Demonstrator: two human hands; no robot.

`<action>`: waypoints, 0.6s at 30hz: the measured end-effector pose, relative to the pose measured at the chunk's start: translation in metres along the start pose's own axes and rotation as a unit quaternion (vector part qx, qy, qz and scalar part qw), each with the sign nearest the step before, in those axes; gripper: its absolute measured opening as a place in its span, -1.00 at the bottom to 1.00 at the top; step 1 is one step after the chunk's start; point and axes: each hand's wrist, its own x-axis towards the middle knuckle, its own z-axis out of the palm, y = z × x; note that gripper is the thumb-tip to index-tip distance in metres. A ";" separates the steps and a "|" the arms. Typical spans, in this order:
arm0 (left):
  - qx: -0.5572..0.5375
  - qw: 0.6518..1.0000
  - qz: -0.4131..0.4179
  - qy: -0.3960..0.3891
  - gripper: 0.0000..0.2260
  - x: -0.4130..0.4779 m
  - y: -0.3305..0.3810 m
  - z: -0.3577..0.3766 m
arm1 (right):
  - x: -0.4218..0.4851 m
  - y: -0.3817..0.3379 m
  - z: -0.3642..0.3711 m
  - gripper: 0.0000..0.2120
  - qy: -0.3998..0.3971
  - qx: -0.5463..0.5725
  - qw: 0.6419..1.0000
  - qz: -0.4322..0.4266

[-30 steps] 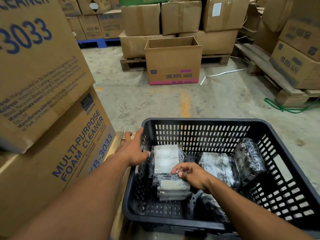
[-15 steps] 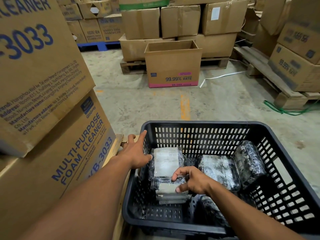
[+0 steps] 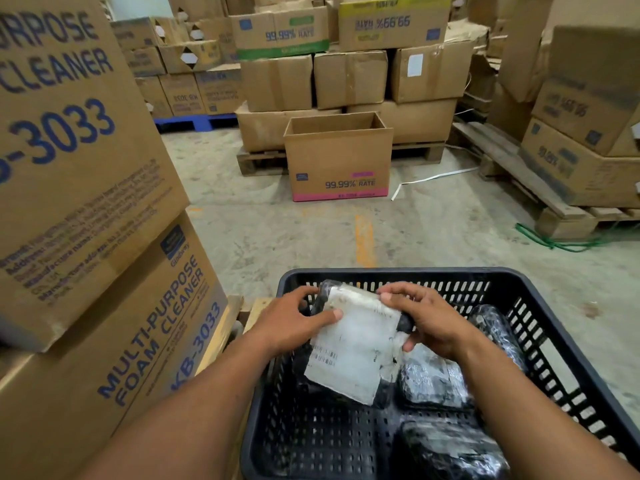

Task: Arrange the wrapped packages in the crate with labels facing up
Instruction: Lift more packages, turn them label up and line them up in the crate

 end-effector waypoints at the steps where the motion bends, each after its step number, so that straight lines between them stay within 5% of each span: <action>1: -0.071 0.997 -0.013 -0.031 -0.28 0.000 0.004 0.001 | 0.002 -0.001 -0.002 -0.81 0.016 0.026 1.000 -0.001; 4: -0.158 0.987 -0.020 -0.038 -0.39 0.004 0.013 0.001 | 0.007 -0.001 -0.002 -0.68 0.043 0.070 0.997 0.003; 9: -0.242 0.968 -0.004 0.063 -0.50 0.008 0.018 0.001 | 0.009 -0.003 0.003 -0.55 -0.006 0.055 0.998 0.007; 14: -0.366 0.926 -0.061 0.065 -0.60 0.013 0.014 0.005 | 0.012 0.002 0.019 -0.62 0.100 0.135 0.986 -0.001; 18: -0.429 0.894 -0.064 0.116 -0.59 0.015 0.007 -0.003 | 0.011 0.000 0.016 -0.48 0.019 0.137 0.990 0.043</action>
